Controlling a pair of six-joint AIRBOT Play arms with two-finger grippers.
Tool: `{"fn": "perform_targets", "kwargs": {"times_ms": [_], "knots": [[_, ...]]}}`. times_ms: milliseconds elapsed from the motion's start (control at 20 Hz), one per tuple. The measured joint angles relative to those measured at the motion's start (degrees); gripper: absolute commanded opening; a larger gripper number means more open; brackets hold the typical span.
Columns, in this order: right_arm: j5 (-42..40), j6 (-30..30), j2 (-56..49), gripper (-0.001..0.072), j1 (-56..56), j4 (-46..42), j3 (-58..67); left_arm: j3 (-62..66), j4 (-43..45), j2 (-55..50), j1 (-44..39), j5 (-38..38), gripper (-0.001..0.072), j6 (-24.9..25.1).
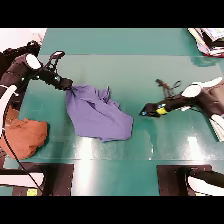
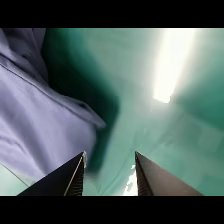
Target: Fold the shirts.
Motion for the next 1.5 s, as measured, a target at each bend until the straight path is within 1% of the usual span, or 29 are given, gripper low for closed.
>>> {"fn": "perform_targets", "kwargs": {"times_ms": [150, 250, 300, 350, 400, 550, 700, 850, 1000, 1250, 1500], "knots": [[-1.03, -1.14, -5.99, 0.0369, 4.59, 1.64, 3.08, 0.55, -0.07, 0.52, 0.00, -0.83, 0.0024, -0.02], [-0.92, -1.55, -8.90, 0.0244, 6.78, 2.19, 5.60, 0.74, -0.11, 0.70, 0.00, -1.31, 0.0023, -0.02], [-0.61, -1.77, -9.94, 0.0148, 7.56, 2.27, 6.78, 0.79, -0.09, 0.74, 0.00, -1.62, 0.0023, -0.02], [-0.28, -2.10, -10.64, 0.0026, 8.09, 2.27, 7.74, 0.83, -0.11, 0.79, 0.00, -1.86, 0.0024, -0.02], [0.02, -2.49, -11.19, 0.0015, 8.48, 2.32, 8.61, 0.87, -0.11, 0.81, 0.00, -2.08, 0.0023, -0.02], [1.38, -3.15, -11.74, 0.0014, 9.14, 0.94, 10.93, 0.98, -0.09, 1.42, 0.00, -2.67, 0.0023, -0.13], [2.89, -2.84, -8.92, 0.0014, 9.01, -4.15, 14.84, 2.05, 0.17, 5.20, 0.00, -1.95, 0.0023, -0.98], [4.02, -0.90, -2.86, 0.0014, 6.56, -10.03, 21.73, 6.25, 0.57, 12.00, 0.00, -0.98, 0.0023, -1.38], [5.05, 0.17, 4.52, 0.0014, 2.62, -13.09, 30.71, 13.03, 0.59, 20.57, 0.00, -0.57, 0.0023, -1.57], [5.64, 0.87, 15.82, 0.0014, -3.26, -14.47, 43.71, 24.09, -1.55, 33.29, -0.04, 0.20, 0.0023, -2.19], [5.68, 0.98, 23.76, 0.0014, -7.98, -14.91, 52.35, 33.86, -5.53, 38.82, -0.07, 1.20, 0.0023, -2.93]]}}
